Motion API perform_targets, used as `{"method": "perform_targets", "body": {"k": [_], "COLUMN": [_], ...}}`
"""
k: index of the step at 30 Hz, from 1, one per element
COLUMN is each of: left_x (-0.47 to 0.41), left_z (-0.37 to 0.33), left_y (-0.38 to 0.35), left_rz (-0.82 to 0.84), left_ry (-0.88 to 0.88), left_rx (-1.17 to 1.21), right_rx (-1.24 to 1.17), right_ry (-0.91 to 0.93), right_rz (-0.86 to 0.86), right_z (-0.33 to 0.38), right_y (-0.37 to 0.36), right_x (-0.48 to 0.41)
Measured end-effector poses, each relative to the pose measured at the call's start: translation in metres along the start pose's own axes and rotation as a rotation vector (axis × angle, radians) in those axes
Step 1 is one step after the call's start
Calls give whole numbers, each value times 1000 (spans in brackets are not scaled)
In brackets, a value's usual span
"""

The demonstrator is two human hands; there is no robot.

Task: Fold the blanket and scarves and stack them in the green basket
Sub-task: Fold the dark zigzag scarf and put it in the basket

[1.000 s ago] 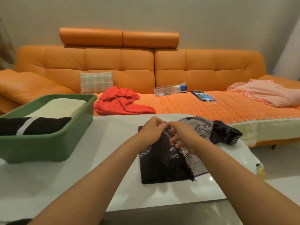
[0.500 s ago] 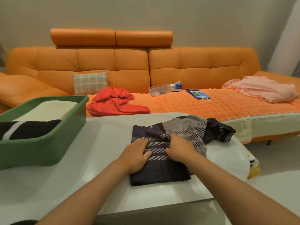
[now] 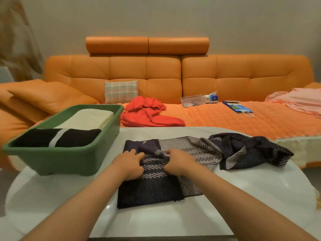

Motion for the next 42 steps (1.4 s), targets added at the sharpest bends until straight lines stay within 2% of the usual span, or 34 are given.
{"method": "perform_targets", "body": {"k": [5,8,12,13,15,18,20,24,26,28,30,32,37,39,42], "left_x": [-15,-29,-48,-53,-64,-74,-77,-74,-67,-57,-44,-29,-4,-1,0], "left_z": [-1,6,15,17,21,28,30,27,19,4,-12,-26,-26,-14,10], "left_y": [-10,-15,-13,-13,-15,-21,-23,-21,-17,-13,-14,-26,-48,-46,-39], "left_rz": [-251,-349,-490,-477,-342,-79,-31,-118,-239,-318,-331,-319,-138,-86,-33], "left_ry": [-32,-50,-73,-75,-39,91,123,122,23,-87,-106,-78,-59,-104,-135], "left_rx": [190,181,325,346,313,259,249,92,-58,-72,18,113,217,190,124], "right_rx": [143,179,140,100,61,91,106,147,207,278,282,246,174,178,211], "right_ry": [48,56,-16,-70,-163,-191,-183,-86,24,189,323,350,179,113,139], "right_rz": [-244,-388,-470,-457,-399,-348,-342,-343,-409,-497,-446,-310,-12,30,68], "right_z": [27,30,26,22,15,9,10,12,10,8,7,4,-12,-15,-8], "right_y": [-9,-14,-9,-7,-8,-14,-16,-17,-16,-16,-21,-29,-36,-34,-34], "right_x": [-27,-44,-66,-71,-82,-92,-93,-83,-73,-61,-47,-32,-3,4,12]}}
Point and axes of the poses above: each hand's wrist, its own x-axis away from the middle knuckle, its own y-axis out of the back of the hand, z = x × y, the point moved 1 cm from there along -x, towards the middle knuckle, and after that the axes turned 8 degrees about x, right-handed, at the moved point
